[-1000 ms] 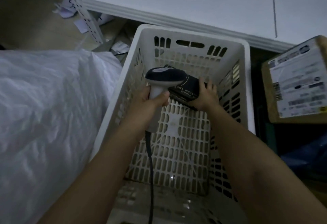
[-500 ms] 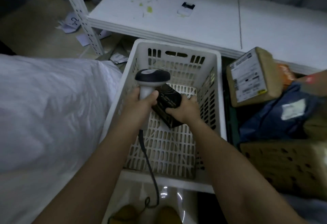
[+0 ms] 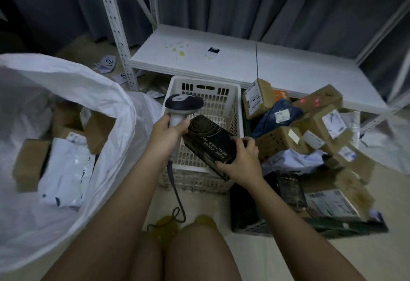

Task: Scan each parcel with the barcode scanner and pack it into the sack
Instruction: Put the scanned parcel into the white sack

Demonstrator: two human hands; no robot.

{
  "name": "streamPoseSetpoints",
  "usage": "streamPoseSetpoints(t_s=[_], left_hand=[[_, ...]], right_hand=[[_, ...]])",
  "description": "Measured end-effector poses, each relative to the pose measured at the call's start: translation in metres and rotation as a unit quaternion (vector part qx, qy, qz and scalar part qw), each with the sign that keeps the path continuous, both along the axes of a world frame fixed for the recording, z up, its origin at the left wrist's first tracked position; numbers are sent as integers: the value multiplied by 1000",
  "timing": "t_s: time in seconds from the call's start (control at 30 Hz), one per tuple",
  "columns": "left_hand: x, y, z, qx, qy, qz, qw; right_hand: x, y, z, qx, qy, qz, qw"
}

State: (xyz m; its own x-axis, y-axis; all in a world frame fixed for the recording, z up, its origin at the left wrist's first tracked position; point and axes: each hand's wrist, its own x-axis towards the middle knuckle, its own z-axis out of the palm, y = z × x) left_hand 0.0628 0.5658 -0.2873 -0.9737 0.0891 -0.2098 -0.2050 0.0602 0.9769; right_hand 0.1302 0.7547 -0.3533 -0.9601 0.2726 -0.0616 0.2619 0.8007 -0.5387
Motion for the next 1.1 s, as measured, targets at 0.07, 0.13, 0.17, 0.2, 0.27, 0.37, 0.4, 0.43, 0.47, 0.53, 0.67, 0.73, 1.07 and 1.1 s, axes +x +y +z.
streamPoseSetpoints(t_s=[0.07,0.13,0.17,0.2,0.27,0.37,0.4,0.43,0.47,0.53,0.67,0.73,1.07,1.1], left_hand=[[11,-2,0,-2,0,2,1000],[19,-4,-3,-2,-8,-2,1000],[21,-5,-6,-2,-12,-5,1000],[23,-7,-8,-4,-14,-9,1000],[26,-9,-9,-13,-16,-17,1000],[26,-12,-11,-15,-18,-20,1000],[27,-12,-11,-16,-18,-22,999],[27,-12,-12,-17,-17,-24,999],[28,-12,-12,-21,-16,-27,999],[28,-11,-13,-28,-10,-36,999],[28,-9,-12,-33,-9,-50,998],[29,-7,-13,-31,-9,-52,998],[28,-5,-14,-48,-11,-52,997],[28,-5,-14,-48,-11,-52,997]], right_hand=[[15,-6,-12,46,-11,9,999],[24,-9,-24,83,-36,7,996],[27,-11,-28,109,-40,6,993],[29,-13,-31,145,-29,4,989],[31,-16,-39,221,10,-9,975],[25,-16,-51,308,57,15,949],[23,-17,-54,305,64,40,949],[23,-18,-58,288,71,53,954],[23,-21,-58,266,81,47,959],[19,-25,-55,221,120,-6,968],[7,-13,-39,106,91,-40,989],[1,-5,-39,87,65,-29,994],[4,3,-37,-152,-3,-101,983],[5,-1,-40,-110,31,-95,989]])
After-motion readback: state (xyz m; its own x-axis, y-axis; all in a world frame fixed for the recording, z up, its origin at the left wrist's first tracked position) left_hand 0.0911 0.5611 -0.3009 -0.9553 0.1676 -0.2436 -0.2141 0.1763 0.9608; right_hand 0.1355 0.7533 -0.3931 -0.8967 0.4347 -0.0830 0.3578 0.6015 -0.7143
